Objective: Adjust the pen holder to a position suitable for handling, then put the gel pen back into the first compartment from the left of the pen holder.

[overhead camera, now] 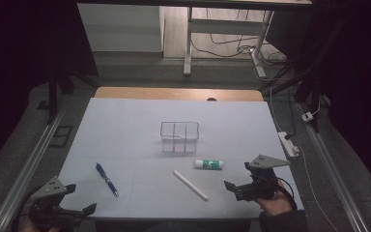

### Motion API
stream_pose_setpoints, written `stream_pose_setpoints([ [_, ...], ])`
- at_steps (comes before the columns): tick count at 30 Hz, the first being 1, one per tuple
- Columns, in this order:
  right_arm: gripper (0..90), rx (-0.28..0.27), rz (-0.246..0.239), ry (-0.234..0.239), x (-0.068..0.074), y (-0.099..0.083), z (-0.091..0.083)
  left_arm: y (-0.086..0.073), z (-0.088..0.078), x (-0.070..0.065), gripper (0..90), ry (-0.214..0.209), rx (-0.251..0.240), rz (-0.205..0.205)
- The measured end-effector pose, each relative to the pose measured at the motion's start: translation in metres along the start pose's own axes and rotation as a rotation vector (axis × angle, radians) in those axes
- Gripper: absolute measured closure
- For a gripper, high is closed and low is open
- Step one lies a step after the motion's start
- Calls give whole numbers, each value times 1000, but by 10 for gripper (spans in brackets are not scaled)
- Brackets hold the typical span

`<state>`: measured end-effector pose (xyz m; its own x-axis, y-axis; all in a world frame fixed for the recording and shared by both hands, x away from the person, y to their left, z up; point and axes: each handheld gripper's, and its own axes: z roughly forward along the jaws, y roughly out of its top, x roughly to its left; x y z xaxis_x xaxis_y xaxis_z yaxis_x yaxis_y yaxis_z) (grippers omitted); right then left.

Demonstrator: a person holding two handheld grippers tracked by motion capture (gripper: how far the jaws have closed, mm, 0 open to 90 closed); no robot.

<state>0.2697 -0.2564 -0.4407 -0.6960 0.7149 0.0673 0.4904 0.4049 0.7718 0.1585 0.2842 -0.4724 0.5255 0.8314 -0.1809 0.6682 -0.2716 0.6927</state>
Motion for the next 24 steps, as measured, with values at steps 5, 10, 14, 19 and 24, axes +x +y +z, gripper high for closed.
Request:
stream_pose_setpoints([
  [5,0,13,16,-23,2,-16,-8,0,0,1,3,-9,0,-4],
  [10,0,31,43,-20,-1,-26,-13,1,1,2,10,-23,1,-8],
  [14,0,37,44,-19,-1,-27,-12,1,0,3,10,-30,1,-13],
  [19,0,46,47,-15,-1,-26,-11,1,1,4,19,-62,9,0],
  [24,0,58,37,-18,1,-26,-9,3,2,1,24,-68,-7,43],
])
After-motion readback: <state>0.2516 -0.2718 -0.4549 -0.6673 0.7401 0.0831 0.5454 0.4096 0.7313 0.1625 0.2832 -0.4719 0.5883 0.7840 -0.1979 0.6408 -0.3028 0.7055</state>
